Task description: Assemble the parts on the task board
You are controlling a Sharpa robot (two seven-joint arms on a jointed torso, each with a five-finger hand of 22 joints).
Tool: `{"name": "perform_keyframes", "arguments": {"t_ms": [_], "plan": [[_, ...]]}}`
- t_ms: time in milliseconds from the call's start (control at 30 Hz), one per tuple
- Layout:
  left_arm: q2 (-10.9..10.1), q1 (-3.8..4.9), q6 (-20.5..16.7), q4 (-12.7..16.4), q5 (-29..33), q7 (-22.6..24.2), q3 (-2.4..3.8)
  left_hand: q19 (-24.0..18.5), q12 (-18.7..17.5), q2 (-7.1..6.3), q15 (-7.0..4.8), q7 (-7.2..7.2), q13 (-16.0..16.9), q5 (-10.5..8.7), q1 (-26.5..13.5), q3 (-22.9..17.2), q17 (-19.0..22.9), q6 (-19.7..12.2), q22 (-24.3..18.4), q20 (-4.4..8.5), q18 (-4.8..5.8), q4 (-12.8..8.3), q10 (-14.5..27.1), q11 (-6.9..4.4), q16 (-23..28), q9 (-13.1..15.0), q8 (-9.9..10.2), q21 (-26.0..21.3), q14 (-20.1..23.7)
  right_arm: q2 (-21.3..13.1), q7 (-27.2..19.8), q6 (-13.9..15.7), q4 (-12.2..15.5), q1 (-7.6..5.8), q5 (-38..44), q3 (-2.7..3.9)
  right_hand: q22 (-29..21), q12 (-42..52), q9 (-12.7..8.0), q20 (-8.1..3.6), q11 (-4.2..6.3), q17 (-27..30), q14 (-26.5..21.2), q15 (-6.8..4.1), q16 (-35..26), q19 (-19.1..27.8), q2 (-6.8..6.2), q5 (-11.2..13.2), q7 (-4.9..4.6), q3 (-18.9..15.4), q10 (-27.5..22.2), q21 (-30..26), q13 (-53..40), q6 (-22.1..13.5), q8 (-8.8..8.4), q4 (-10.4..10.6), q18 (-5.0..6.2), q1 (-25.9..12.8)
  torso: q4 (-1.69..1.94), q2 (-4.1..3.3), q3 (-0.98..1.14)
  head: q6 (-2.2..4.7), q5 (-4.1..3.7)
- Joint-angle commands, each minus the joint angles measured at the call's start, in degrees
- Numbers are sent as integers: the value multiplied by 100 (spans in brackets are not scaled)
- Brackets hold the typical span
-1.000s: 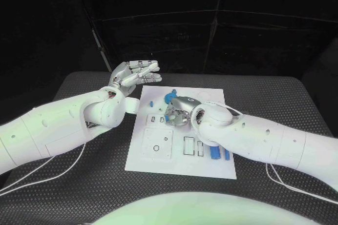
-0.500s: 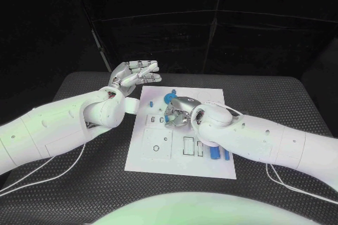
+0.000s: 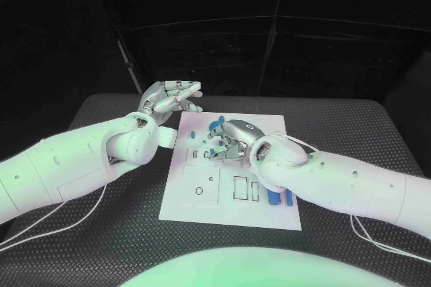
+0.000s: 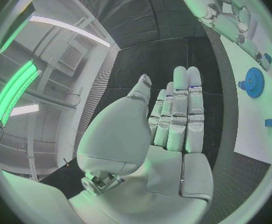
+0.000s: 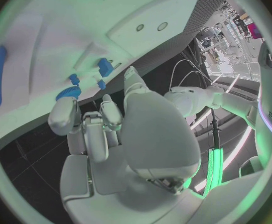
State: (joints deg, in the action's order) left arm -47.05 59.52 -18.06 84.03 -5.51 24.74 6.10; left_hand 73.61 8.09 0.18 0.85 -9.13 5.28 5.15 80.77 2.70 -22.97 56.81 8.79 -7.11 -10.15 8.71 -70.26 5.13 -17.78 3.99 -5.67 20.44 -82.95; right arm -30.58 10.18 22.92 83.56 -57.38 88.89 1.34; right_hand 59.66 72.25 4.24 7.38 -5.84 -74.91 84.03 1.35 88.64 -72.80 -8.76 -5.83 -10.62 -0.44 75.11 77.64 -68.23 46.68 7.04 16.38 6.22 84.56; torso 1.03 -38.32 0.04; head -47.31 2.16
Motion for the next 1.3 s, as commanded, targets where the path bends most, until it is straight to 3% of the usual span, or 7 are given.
{"name": "perform_keyframes", "arguments": {"t_ms": [33, 200, 267, 367, 633, 867, 1300], "plan": [[-33, 10, 292, -11, -692, -516, 7, 180, 95, -4, -81, 40, 79, -13, -69, 66, -414, 180, 154, 89, -21, 77, -326, -89, -445, 18, -59, 257, -216, -213, -1127, 506, 260, -35, -645, 9, -24, 28, 8, 15, 22, -1056, 495, -4, -22, 48, 35, -10, -2, 42, 21, -34, -17, 62, 50, -14, -28, 40, -11, 14, -7, 18, 19], [-111, 12, 414, -4, -1582, -1355, 10, 440, 599, -32, -242, 202, 503, -24, -216, 205, -3733, 416, 810, 284, -1, 264, -969, -285, -4077, 68, -140, 1088, -486, -659, -1626, 506, 636, -97, -1358, 281, -252, 9, 7, 2, 37, -898, 456, -19, -83, 199, 91, -17, 17, -44, -24, -147, 26, 122, 127, -13, 14, -46, -2, 25, 3, 27, 21], [-144, 15, 526, 19, -2106, -1959, 13, 642, 1229, 5, -301, 262, 1074, -12, -228, 237, -5233, 522, 2500, 388, 213, 328, -1057, -380, -5697, 144, -258, 2637, -517, -915, -1714, 483, 751, -129, -1747, 497, -279, 6, 3, -6, 46, -886, 453, -27, -90, 217, 116, -77, 26, -104, -40, -165, 41, 141, 160, -24, 18, -79, -9, 51, 15, 23, 34], [-170, 24, 749, 67, -2703, -2651, 17, 611, 2343, -12, -321, 324, 2125, -32, -374, 352, -6002, 587, 3762, 446, 347, 486, -690, -425, -6510, 324, -507, 3792, -535, -1196, -1689, 429, 810, -234, -2221, 637, -285, 25, 2, -20, 65, -888, 454, -42, -92, 217, 184, -213, 46, -141, -32, -173, 35, 187, 216, -62, 19, -65, -8, 76, 13, 13, 42], [-50, 158, 1767, 126, -4760, -4512, 22, 805, 5680, 251, -455, 494, 5445, -13, -1123, 847, -6703, 467, 5928, 468, 593, 775, -722, -559, -7222, 1088, -1422, 5577, -705, -1762, -1261, 350, 678, -558, -2871, 772, -370, 45, -7, -54, 101, -747, 422, -77, -155, 242, 238, -472, 83, -297, 1, -215, 46, 253, 314, -87, 33, -148, -30, 156, 38, -23, 72], [276, 336, 2458, -96, -5732, -5179, -14, 807, 6105, 362, -487, 553, 5903, -97, -1195, 1060, -6703, 186, 6349, 473, 642, 790, -749, -582, -7222, 1703, -2011, 5883, -705, -1857, -1068, 267, 562, -628, -2983, 789, -442, 24, -15, -66, 112, -680, 407, -89, -188, 274, 263, -596, 93, -355, -10, -253, 82, 257, 345, -101, 45, -153, -11, 206, 78, -53, 77], [1071, 695, 3169, -820, -6116, -5476, -364, 821, 6427, 467, -497, 579, 6273, -126, -1287, 1177, -6703, 48, 6480, 482, 657, 802, -904, -589, -7222, 1992, -2230, 5968, -705, -1793, -804, 188, 431, -646, -3007, 790, -610, -57, -23, -79, 122, -523, 371, -101, -262, 360, 277, -726, 103, -438, -69, -341, 191, 256, 381, -96, 75, -175, -19, 222, 86, -89, 91]]}}
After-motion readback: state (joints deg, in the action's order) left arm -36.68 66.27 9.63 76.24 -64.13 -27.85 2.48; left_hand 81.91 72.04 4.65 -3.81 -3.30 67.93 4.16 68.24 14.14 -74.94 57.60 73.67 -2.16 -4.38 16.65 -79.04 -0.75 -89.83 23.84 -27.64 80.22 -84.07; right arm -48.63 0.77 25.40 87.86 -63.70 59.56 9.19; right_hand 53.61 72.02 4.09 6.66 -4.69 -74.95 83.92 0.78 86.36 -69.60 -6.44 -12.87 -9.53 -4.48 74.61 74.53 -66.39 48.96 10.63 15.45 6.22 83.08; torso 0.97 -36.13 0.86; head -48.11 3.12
